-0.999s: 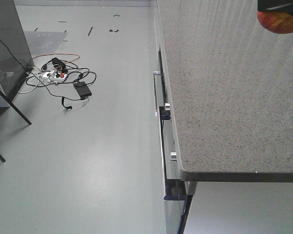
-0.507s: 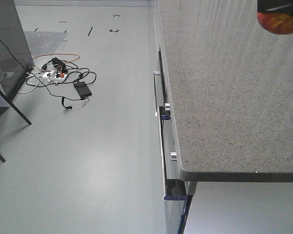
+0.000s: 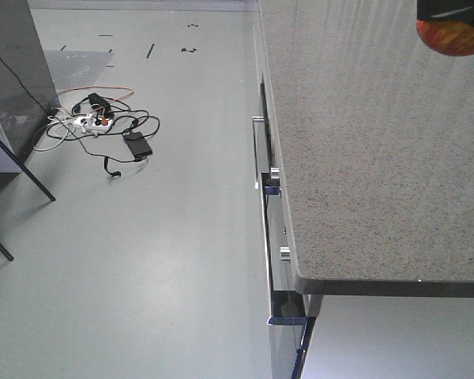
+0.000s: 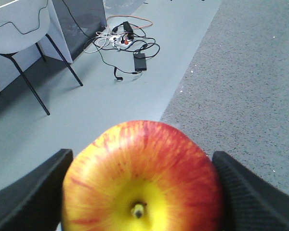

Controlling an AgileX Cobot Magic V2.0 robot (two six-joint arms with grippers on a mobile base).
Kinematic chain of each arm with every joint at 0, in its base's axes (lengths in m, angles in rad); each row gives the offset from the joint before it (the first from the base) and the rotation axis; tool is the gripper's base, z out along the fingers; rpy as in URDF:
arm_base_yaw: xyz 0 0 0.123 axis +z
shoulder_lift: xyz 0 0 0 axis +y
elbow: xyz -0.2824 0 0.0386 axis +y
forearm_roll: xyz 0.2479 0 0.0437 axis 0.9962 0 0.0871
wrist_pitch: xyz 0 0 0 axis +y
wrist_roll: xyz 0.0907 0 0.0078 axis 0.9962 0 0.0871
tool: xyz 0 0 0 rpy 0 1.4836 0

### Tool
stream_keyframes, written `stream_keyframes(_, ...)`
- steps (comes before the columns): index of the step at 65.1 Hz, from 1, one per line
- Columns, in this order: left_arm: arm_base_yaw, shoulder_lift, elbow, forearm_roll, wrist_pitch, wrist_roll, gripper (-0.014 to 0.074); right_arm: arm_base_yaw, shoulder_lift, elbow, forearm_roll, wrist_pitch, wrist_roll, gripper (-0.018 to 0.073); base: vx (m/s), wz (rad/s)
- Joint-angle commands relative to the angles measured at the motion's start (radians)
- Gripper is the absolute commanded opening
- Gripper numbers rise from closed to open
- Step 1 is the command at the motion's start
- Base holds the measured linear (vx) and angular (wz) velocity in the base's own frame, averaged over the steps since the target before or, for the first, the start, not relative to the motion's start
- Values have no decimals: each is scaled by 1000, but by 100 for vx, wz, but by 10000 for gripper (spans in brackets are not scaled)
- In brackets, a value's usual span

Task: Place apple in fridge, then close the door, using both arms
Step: 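Drive the base away from the counter toward the open fridge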

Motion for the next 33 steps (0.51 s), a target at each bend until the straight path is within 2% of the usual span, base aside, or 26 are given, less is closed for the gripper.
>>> stream_keyframes(1, -4, -16, -18, -4, -78, -11, -7, -4, -26, -34, 32, -70, -8, 263, 0, 7)
stream_keyframes(18, -4, -16, -18, -4, -78, -11, -7, -4, -26, -34, 32, -70, -8, 263, -1, 17)
stream_keyframes(33, -4, -16, -18, -4, -78, -11, -7, -4, -26, -34, 32, -70, -8, 262, -1, 41)
